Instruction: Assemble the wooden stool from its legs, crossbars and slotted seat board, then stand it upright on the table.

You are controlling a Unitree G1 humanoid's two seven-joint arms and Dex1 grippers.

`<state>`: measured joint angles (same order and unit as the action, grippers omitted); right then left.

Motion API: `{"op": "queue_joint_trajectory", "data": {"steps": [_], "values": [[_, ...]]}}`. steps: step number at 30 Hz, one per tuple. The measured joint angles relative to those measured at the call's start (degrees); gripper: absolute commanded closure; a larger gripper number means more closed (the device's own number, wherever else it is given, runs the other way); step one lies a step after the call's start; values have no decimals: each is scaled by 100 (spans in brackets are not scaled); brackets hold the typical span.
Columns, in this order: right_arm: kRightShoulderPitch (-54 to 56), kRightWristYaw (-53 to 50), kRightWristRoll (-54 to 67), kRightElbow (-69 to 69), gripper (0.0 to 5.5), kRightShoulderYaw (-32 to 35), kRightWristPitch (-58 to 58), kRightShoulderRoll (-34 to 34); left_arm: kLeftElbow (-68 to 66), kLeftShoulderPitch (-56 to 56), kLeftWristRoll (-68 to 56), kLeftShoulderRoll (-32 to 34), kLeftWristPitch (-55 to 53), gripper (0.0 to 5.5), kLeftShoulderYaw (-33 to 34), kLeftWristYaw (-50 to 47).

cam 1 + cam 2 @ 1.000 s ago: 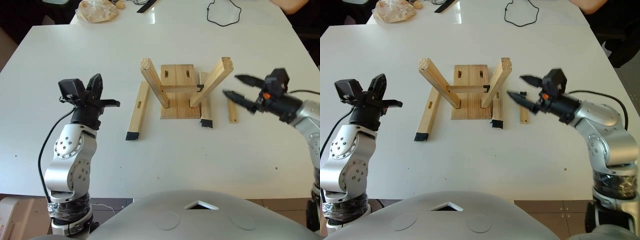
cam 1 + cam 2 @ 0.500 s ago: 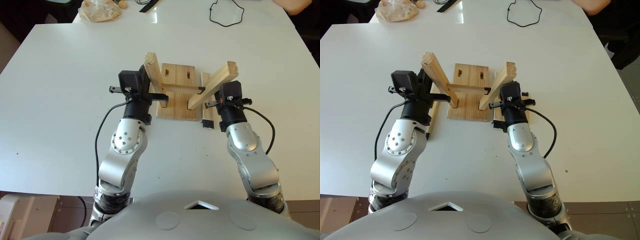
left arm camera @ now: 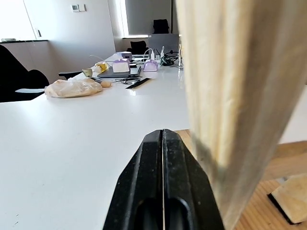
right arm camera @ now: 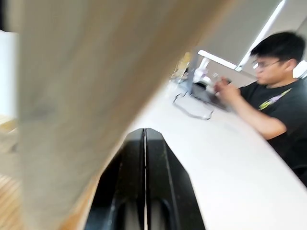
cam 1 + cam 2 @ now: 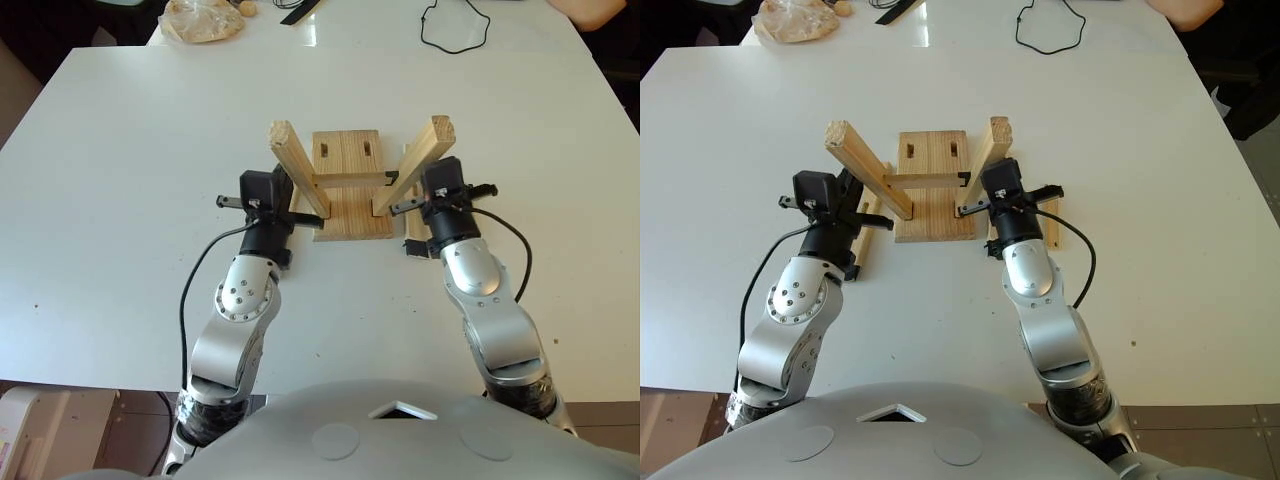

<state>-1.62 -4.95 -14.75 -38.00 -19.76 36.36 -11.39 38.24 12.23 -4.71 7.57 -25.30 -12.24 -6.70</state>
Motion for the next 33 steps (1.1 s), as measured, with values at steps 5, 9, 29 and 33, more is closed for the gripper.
{"op": "queue_joint_trajectory", "data": {"steps": [5, 9, 29, 33], "values": [[-223, -133, -208, -316, 546, 721, -177, -31, 28, 87, 150, 42, 90, 550, 905, -194], [-685, -356, -599, -739, 546, 1319, -36, 37, 746, 603, 706, -21, -90, 550, 1923, -705], [332, 809, -1097, -107, 546, -280, -68, -209, 281, -726, 1249, 284, -898, 550, -460, 575], [396, 1276, 124, 122, 546, 1079, -265, -82, 675, -406, 277, 217, -1181, 550, -137, 1305]]}}
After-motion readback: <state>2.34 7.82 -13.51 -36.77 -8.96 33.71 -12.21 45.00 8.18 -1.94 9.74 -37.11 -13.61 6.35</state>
